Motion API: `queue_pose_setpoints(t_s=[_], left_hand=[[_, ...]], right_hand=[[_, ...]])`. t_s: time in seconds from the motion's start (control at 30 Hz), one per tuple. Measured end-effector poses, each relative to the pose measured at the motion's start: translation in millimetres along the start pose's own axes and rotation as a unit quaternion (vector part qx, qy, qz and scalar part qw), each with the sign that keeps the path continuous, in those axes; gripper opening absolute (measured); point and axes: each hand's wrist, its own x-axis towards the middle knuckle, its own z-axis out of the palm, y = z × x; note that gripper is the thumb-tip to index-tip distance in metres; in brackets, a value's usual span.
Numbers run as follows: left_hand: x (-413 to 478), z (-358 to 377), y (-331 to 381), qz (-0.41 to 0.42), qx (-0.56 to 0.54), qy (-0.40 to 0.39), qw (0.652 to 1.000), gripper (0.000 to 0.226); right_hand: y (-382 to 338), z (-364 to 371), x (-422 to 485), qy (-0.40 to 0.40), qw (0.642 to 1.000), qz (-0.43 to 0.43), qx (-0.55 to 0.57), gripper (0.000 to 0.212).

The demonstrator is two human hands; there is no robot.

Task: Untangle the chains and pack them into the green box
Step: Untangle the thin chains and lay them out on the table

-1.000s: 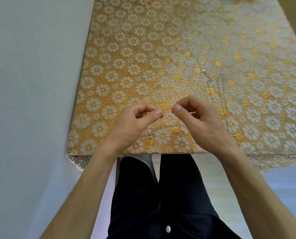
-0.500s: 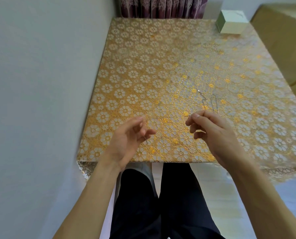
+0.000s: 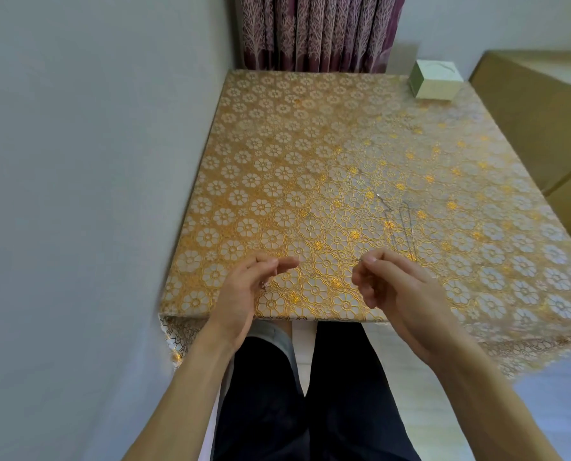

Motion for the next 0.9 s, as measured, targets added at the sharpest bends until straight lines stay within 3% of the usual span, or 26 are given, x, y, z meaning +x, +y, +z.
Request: queue_pose_setpoints(t_s=[0.27, 0.43, 0.73, 0.9], left_hand=[[-7.8, -3.1, 0.0, 0.033, 0.098, 0.012, 0.995, 0.017], [-11.3, -6.2, 2.0, 0.023, 0.124, -0.010, 0.992, 0.022], [-23.9, -10.2, -8.3, -0.094, 0.083, -0.150, 0.981, 0.028], [-32.0, -7.7, -18.4, -0.121, -0.022, -0.139, 0.983, 0.012]], right_hand=[[-0.8, -0.1, -12.0, 0.045, 0.983, -0.101, -0.149, 0.018], [-3.9, 0.4, -14.8, 0.029, 0.989, -0.098, -0.109, 0.018], [-7.8, -3.3, -13.3, 0.054, 0.994, -0.091, -0.040, 0.021], [-7.2, -7.6, -15.2, 0.078, 0.993, -0.086, -0.021, 0.020]])
